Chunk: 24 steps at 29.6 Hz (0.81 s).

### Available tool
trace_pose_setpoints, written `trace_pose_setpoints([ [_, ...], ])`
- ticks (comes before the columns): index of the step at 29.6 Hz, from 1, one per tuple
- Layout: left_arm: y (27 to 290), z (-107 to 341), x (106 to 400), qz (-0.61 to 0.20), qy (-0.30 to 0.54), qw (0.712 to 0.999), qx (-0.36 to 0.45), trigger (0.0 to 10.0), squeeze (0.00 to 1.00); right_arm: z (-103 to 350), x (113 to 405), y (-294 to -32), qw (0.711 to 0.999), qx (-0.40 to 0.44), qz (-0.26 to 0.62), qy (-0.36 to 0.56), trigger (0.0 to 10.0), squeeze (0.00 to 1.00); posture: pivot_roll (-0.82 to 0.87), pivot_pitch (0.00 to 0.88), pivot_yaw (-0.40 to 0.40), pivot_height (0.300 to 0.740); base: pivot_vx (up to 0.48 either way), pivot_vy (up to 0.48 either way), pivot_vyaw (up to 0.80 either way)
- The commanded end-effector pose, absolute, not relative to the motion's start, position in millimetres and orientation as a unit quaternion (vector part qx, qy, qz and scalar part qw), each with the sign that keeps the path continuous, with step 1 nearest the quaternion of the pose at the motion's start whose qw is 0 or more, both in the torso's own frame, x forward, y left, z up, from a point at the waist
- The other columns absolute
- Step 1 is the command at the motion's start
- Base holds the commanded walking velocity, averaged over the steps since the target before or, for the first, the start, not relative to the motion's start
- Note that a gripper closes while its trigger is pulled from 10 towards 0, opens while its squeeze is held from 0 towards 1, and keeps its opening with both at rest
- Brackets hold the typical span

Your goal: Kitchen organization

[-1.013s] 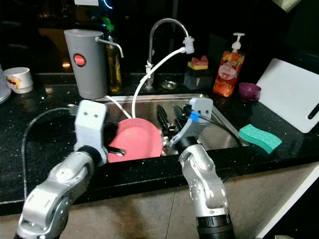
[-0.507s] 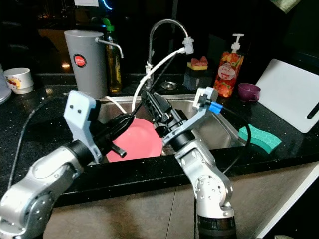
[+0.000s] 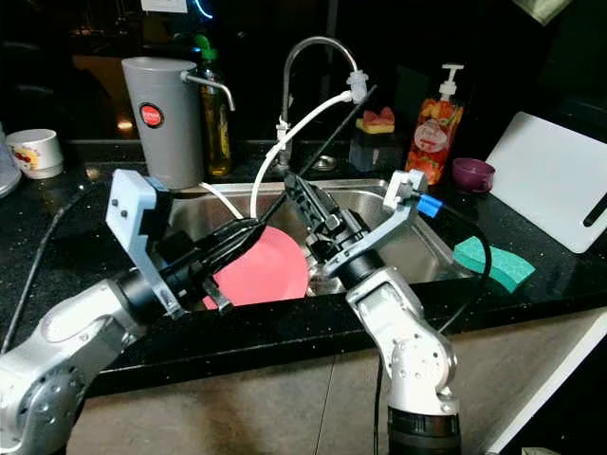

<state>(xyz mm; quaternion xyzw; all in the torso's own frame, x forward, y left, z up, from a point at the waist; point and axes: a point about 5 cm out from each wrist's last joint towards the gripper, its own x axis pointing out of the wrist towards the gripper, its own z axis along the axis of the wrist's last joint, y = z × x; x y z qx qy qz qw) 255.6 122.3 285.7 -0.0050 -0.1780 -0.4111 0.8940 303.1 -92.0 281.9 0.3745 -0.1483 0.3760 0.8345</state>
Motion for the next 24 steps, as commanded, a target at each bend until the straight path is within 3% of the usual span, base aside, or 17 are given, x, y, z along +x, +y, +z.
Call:
trace_pose_setpoints([
  [1,121,284,253,-0.424,-0.173,0.889,0.001,10.0,0.0,280,305,-95,0.838,0.377,0.37,-0.139,10.0,0.0,0.12,0.054,-0.104,0.74,0.0,0.0,0.0],
  [5,121,284,253,-0.425,-0.171,0.889,0.001,10.0,0.0,279,305,-95,0.839,0.377,0.368,-0.137,10.0,0.0,0.12,0.06,-0.103,0.74,0.0,0.0,0.0],
  [6,122,283,254,-0.425,-0.169,0.889,0.001,10.0,0.0,279,305,-96,0.839,0.379,0.365,-0.136,4.5,0.0,0.12,0.06,-0.103,0.74,0.0,0.0,0.0],
  [7,122,283,254,-0.423,-0.169,0.89,0.001,10.0,0.0,279,306,-97,0.839,0.383,0.362,-0.137,0.0,0.0,0.12,0.06,-0.103,0.74,0.0,0.0,0.0],
  [20,120,276,265,-0.384,-0.153,0.91,0.009,10.0,0.0,275,311,-103,0.838,0.404,0.341,-0.131,0.0,0.0,0.12,0.064,-0.106,0.74,0.0,0.0,0.0],
  [21,118,275,267,-0.378,-0.154,0.913,0.001,10.0,1.0,274,312,-102,0.839,0.405,0.34,-0.129,0.0,0.0,0.13,0.065,-0.106,0.74,0.0,0.0,0.0],
  [24,117,276,271,-0.36,-0.157,0.92,-0.006,10.0,1.0,273,312,-102,0.84,0.404,0.339,-0.126,0.0,0.0,0.13,0.065,-0.106,0.74,0.0,0.0,0.0],
])
